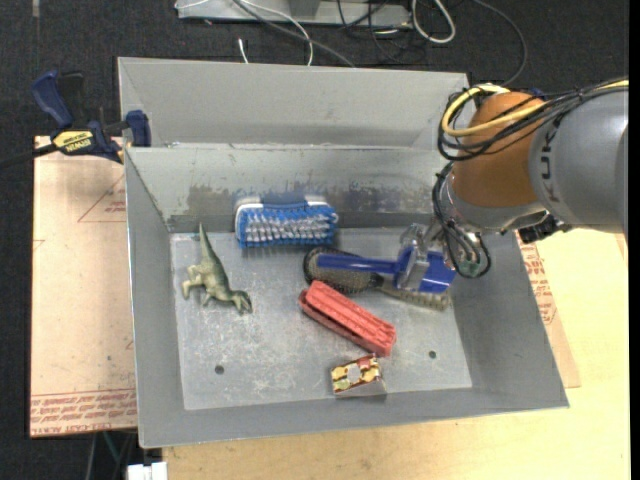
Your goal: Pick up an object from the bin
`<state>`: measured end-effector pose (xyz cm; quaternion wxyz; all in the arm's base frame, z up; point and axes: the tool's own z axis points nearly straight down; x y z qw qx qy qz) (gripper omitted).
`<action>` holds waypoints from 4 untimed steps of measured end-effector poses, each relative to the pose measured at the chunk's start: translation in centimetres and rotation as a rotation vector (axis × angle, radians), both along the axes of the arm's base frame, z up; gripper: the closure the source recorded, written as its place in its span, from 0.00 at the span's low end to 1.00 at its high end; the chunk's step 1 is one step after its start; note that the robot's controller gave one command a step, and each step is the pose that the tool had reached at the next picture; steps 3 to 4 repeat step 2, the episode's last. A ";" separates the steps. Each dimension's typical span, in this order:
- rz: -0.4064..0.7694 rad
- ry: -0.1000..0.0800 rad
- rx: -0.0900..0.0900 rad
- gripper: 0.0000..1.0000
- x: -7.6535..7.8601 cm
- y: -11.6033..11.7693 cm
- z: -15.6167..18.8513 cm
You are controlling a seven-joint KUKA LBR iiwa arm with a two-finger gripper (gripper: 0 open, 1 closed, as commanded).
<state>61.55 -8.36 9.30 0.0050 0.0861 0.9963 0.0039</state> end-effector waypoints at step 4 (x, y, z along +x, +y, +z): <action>0.001 -0.002 0.001 1.00 0.0 0.0 5.8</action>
Offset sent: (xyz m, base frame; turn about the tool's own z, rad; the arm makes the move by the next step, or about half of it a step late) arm 0.0007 0.0000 0.0695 -0.0004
